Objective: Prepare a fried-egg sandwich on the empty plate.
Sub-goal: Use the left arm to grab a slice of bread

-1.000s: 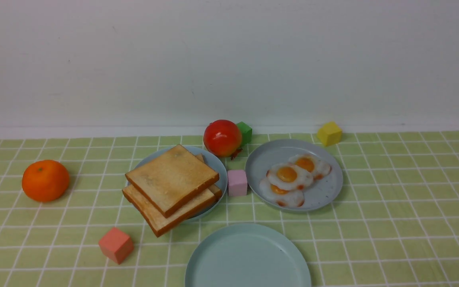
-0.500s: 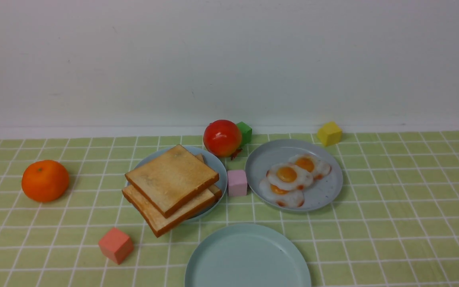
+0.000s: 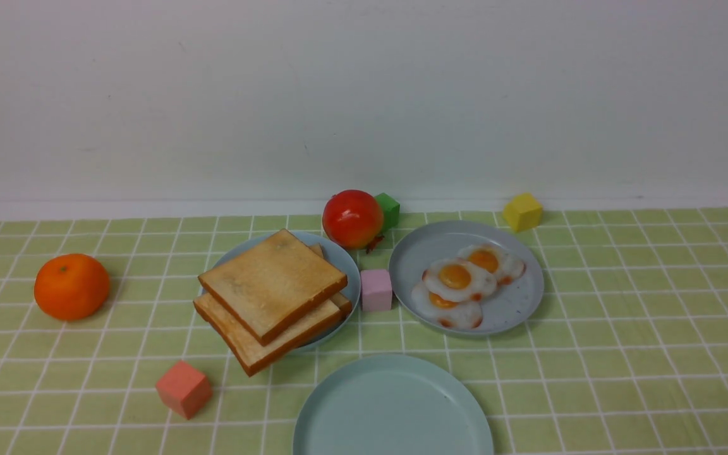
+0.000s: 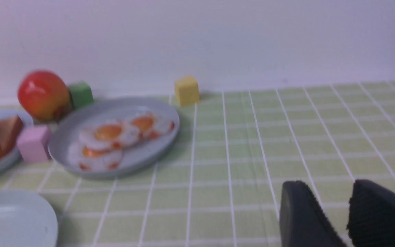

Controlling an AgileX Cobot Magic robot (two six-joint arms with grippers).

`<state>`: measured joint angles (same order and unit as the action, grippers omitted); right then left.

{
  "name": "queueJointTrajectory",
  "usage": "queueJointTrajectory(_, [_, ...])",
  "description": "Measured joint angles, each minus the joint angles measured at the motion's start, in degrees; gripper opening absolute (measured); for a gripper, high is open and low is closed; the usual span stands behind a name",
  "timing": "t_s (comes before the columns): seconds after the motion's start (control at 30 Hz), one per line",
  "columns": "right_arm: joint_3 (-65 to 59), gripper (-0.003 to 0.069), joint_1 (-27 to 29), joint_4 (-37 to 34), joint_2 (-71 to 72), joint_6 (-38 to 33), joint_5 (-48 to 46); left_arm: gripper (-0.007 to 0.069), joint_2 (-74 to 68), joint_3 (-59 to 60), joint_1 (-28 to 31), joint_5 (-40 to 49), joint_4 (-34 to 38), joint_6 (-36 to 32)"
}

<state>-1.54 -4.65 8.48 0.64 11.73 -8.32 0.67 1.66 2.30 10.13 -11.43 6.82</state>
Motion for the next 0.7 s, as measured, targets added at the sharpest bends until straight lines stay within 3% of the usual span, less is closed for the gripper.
queueJointTrajectory(0.1, [0.0, 0.0241, 0.0, 0.06, 0.0, 0.0, 5.69, 0.0237, 0.0, 0.0, 0.0, -5.52, 0.0, 0.0])
queueJointTrajectory(0.4, [0.0, 0.0241, 0.0, 0.06, 0.0, 0.06, 10.14, 0.0237, 0.0, 0.11, 0.0, -9.75, -0.3, 0.12])
queueJointTrajectory(0.53, [0.0, 0.0241, 0.0, -1.97, 0.0, 3.81, 21.82, 0.0237, 0.0, 0.12, 0.0, -21.53, 3.33, 8.18])
queueJointTrajectory(0.6, [0.34, 0.0241, 0.0, -4.29, 0.0, 7.97, 29.32, 0.0237, 0.0, 0.12, 0.0, -33.22, 6.24, 15.1])
queueJointTrajectory(0.7, [2.96, 0.0241, 0.0, -5.29, -0.34, 10.55, 31.63, 0.0237, 0.0, -1.37, 0.0, -38.17, 7.47, 19.12])
